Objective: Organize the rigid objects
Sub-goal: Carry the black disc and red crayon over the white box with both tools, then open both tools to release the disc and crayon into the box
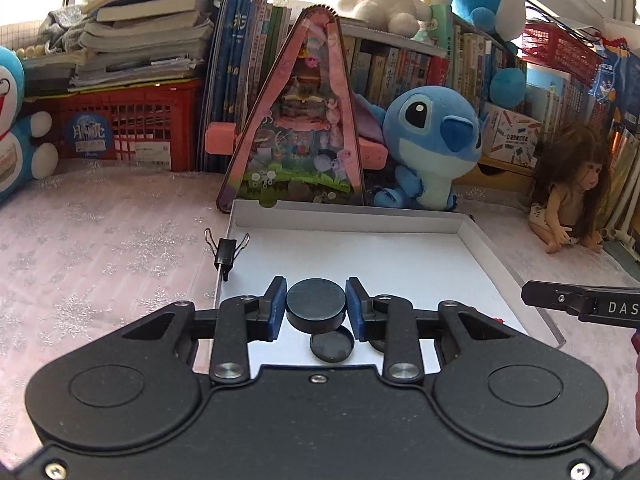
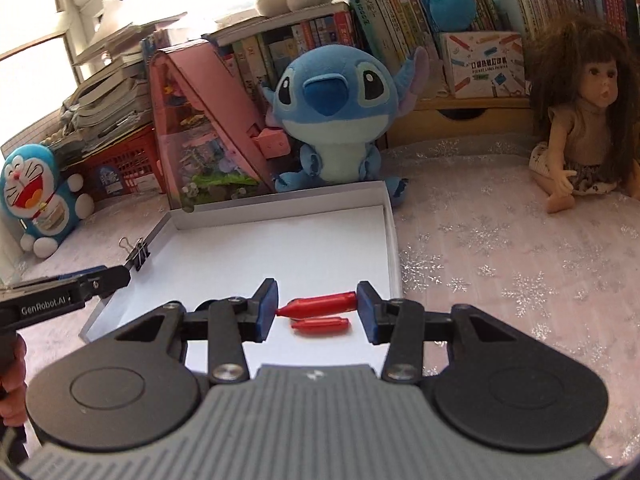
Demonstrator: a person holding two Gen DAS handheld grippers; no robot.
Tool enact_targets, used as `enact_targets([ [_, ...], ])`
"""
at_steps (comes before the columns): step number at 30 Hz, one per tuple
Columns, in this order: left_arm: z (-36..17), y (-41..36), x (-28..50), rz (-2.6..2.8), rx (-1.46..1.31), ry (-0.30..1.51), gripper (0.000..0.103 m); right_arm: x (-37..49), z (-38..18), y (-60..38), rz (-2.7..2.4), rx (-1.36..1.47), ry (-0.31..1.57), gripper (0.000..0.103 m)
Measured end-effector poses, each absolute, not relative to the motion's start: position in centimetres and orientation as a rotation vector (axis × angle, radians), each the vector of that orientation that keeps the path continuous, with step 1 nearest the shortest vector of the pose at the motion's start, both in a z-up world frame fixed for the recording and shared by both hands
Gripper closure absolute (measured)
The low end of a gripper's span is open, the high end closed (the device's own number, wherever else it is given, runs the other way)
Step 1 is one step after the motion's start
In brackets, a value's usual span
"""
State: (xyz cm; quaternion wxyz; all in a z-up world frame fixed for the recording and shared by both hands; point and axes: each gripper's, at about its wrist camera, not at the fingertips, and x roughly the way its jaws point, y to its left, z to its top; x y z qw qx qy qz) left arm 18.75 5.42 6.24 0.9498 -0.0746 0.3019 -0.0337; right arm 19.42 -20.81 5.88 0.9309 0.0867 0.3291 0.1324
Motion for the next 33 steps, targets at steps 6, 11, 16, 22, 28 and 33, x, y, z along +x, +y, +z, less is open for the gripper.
enact_targets([
  [6, 4.3, 5.9, 21.5, -0.031, -0.185, 0.679, 0.073, 23.0, 4.4, -20.3, 0.223, 0.254, 0.755, 0.055],
  [11, 2.8, 5.5, 22.1, -0.013, -0.163, 0.706, 0.073, 23.9, 3.5, -19.9, 0.202, 0.272, 0.775, 0.055],
  [16, 1.7, 5.2, 22.3, -0.003, -0.152, 0.729, 0.073, 24.4, 2.7, -19.4, 0.181, 0.267, 0.792, 0.055],
  [22, 1.4, 4.8, 22.1, 0.001, -0.113, 0.714, 0.073, 24.5, 2.0, -18.6, 0.164, 0.223, 0.800, 0.055],
  [28, 1.4, 4.9, 22.1, -0.007, -0.110, 0.711, 0.073, 24.3, 2.0, -18.6, 0.171, 0.206, 0.796, 0.051],
  [33, 1.7, 5.1, 21.9, -0.013, -0.136, 0.713, 0.063, 24.0, 2.2, -19.0, 0.193, 0.228, 0.793, 0.040],
])
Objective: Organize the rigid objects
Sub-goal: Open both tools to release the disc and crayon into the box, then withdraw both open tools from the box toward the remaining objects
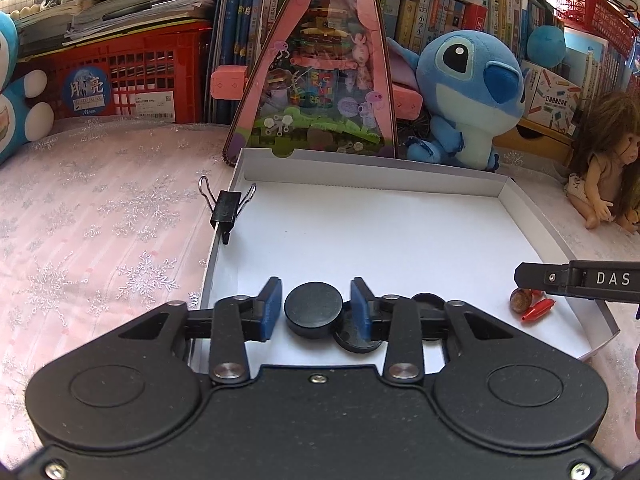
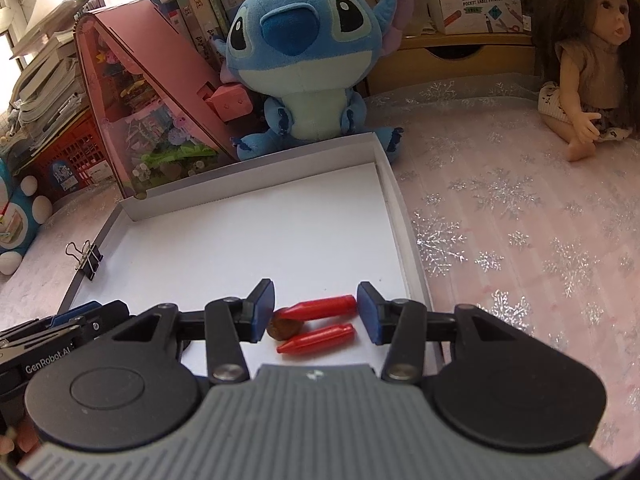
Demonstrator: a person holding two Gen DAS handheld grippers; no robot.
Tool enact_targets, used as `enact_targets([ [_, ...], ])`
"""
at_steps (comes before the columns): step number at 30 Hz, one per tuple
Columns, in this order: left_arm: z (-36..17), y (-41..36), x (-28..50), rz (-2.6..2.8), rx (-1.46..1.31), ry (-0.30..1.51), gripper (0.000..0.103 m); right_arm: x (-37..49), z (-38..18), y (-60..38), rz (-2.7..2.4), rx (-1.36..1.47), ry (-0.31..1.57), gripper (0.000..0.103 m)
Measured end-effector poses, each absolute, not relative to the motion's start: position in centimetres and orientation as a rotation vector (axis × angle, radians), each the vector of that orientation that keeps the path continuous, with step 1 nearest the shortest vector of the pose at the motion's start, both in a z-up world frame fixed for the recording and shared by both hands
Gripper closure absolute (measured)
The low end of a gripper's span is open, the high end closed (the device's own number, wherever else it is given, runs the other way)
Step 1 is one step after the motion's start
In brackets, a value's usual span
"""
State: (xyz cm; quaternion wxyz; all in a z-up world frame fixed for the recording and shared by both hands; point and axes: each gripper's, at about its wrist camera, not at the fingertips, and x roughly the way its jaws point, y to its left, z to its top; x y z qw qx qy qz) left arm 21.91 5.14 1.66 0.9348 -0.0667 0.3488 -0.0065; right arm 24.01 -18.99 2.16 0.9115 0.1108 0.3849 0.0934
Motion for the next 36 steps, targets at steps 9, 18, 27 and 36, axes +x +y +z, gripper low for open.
enact_targets([
  [9, 4.1, 4.5, 18.9, -0.060, -0.086, 0.625, 0.023, 21.2, 3.1, -19.5, 0.294, 0.225, 0.727, 0.021],
  [18, 5.4, 3.7, 12.8, -0.178, -0.040, 0.565, 0.016, 14.9, 4.2, -19.4, 0.379, 0.072, 0.602, 0.015],
  [27, 4.8, 3.3, 6.5, -0.288, -0.023, 0.532, 0.016, 8.9, 4.0, -19.4, 0.443, -0.002, 0.536, 0.012],
  [36, 3.0, 2.9, 1.9, -0.323, 0.073, 0.533, 0.016, 3.8, 2.8, -19.7, 0.485, -0.061, 0.521, 0.011],
])
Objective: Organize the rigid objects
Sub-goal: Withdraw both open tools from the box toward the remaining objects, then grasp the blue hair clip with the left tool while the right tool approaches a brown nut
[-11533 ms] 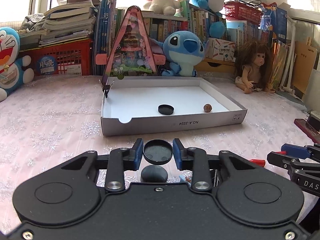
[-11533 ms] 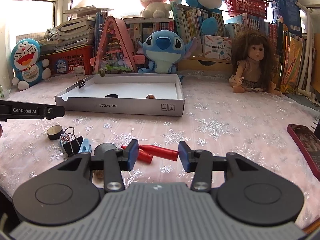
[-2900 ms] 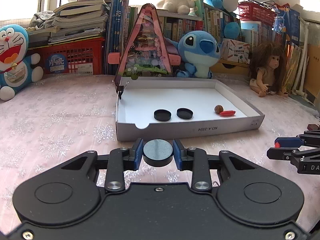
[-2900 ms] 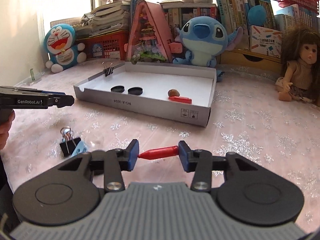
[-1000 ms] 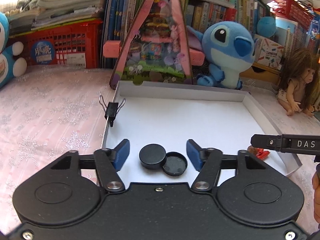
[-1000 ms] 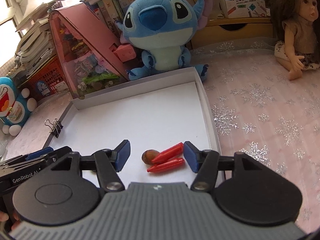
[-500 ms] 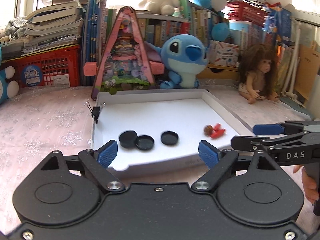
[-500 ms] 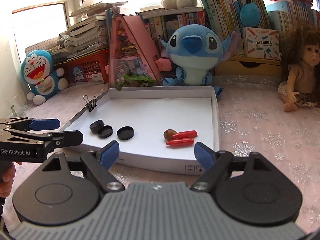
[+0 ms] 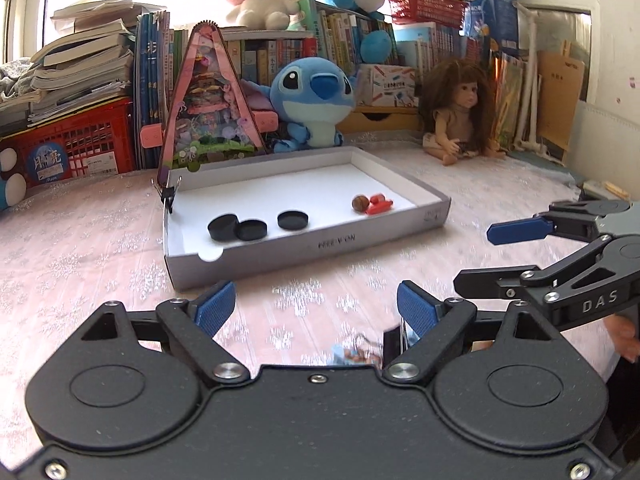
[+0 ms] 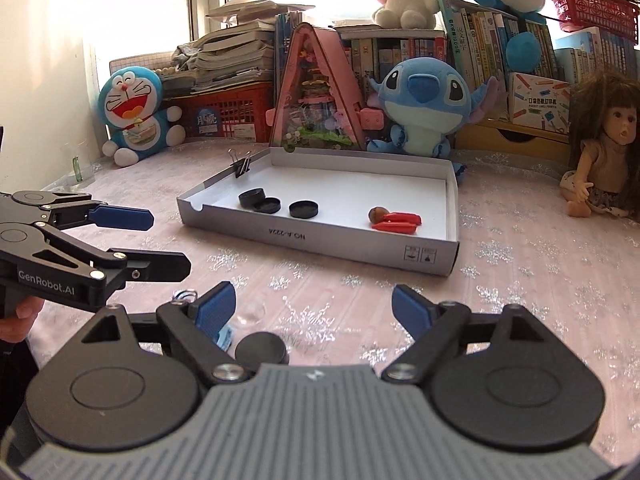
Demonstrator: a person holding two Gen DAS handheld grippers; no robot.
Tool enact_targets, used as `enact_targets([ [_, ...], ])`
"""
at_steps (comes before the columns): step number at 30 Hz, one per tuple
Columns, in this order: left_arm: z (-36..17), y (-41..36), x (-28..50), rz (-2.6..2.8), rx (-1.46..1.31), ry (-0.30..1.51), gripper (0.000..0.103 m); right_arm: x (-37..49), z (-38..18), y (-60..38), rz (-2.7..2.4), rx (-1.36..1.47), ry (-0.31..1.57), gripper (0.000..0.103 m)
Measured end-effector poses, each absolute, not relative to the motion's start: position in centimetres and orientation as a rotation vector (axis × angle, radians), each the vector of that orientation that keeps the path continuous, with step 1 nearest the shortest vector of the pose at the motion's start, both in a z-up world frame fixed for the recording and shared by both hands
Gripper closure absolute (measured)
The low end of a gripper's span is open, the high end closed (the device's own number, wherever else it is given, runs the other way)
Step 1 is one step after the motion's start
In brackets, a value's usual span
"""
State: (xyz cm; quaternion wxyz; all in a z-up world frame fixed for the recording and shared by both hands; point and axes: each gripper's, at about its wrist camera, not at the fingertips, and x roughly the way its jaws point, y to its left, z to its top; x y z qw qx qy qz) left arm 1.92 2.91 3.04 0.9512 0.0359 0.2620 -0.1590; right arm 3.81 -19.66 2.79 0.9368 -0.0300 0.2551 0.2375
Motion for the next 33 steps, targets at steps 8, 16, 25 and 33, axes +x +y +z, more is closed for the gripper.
enact_targets([
  [8, 1.1, 3.4, -0.1, -0.324, 0.093, 0.576, 0.016, 0.8, 1.1, -19.2, 0.503, -0.116, 0.537, 0.011],
  [16, -0.2, 2.4, -0.5, -0.348, 0.145, 0.585, 0.024, -0.4, -0.5, -18.3, 0.500, -0.124, 0.560, 0.012],
  [25, -0.6, 1.2, 0.8, -0.351, 0.138, 0.580, 0.041, -0.7, -0.5, -18.0, 0.494, -0.124, 0.541, 0.032],
  [33, -0.5, 1.1, 1.2, -0.354, 0.117, 0.581, 0.063, -0.5, -0.6, -18.7, 0.454, -0.108, 0.541, 0.041],
])
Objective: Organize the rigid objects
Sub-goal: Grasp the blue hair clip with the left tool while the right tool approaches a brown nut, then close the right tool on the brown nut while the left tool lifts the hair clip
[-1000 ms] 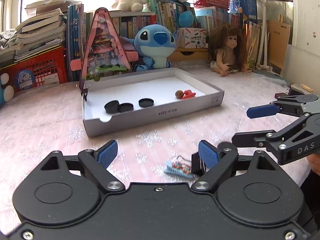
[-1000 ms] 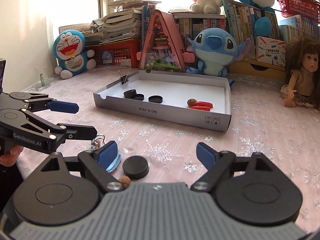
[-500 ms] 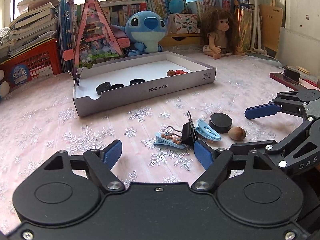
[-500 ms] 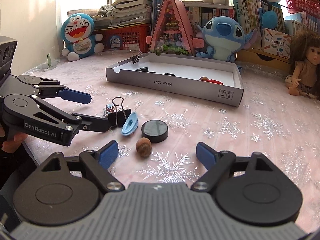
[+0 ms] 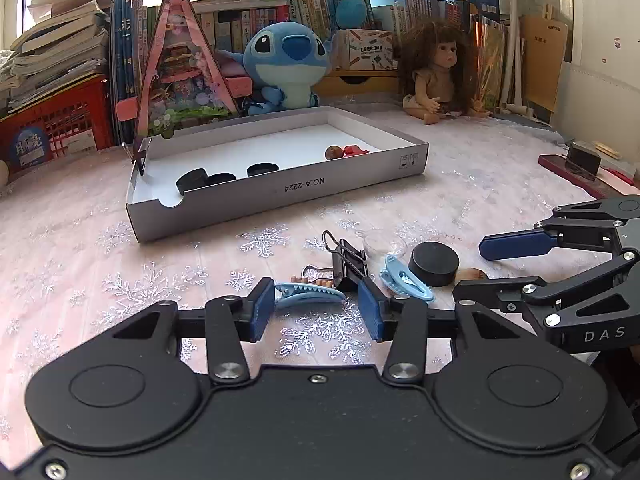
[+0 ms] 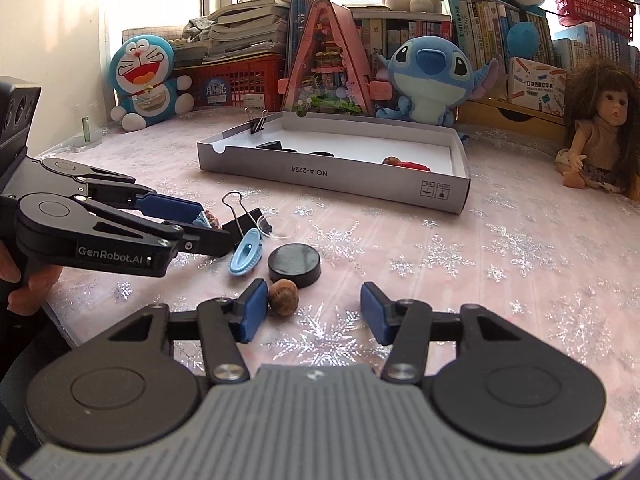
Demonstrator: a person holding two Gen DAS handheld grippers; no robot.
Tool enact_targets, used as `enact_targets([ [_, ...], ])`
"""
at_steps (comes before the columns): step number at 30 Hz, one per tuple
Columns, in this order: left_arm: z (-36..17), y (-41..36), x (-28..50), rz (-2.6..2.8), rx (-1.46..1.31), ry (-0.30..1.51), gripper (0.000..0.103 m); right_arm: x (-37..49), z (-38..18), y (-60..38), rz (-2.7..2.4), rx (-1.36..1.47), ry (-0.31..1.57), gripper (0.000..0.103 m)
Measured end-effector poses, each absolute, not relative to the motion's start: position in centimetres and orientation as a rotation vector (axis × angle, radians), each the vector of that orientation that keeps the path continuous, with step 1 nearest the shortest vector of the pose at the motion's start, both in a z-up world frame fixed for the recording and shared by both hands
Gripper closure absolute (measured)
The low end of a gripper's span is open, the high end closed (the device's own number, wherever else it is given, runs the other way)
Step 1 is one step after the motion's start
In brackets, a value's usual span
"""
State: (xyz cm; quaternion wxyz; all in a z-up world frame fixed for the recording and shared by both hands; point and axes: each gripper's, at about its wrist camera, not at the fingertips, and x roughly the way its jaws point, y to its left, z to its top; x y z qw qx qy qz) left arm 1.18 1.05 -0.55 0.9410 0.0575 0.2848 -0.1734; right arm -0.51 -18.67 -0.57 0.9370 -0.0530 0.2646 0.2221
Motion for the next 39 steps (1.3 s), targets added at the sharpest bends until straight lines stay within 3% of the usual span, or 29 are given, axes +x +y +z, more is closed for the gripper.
enact_targets([
  [3, -0.5, 1.2, 1.3, -0.343, 0.106, 0.584, 0.068, -0.4, -0.6, -18.8, 0.424, -0.115, 0.532, 0.042],
  [23, -0.5, 2.5, 1.5, -0.269, 0.062, 0.584, 0.068, -0.8, -0.8, -19.6, 0.343, -0.103, 0.508, 0.054],
  [31, -0.6, 2.6, 1.6, -0.252, 0.047, 0.583, 0.068, -1.9, -1.0, -19.7, 0.350, -0.090, 0.506, 0.068],
  [39, -0.6, 2.7, 1.6, -0.237, 0.029, 0.584, 0.068, -1.7, -1.0, -19.5, 0.350, -0.083, 0.504, 0.070],
])
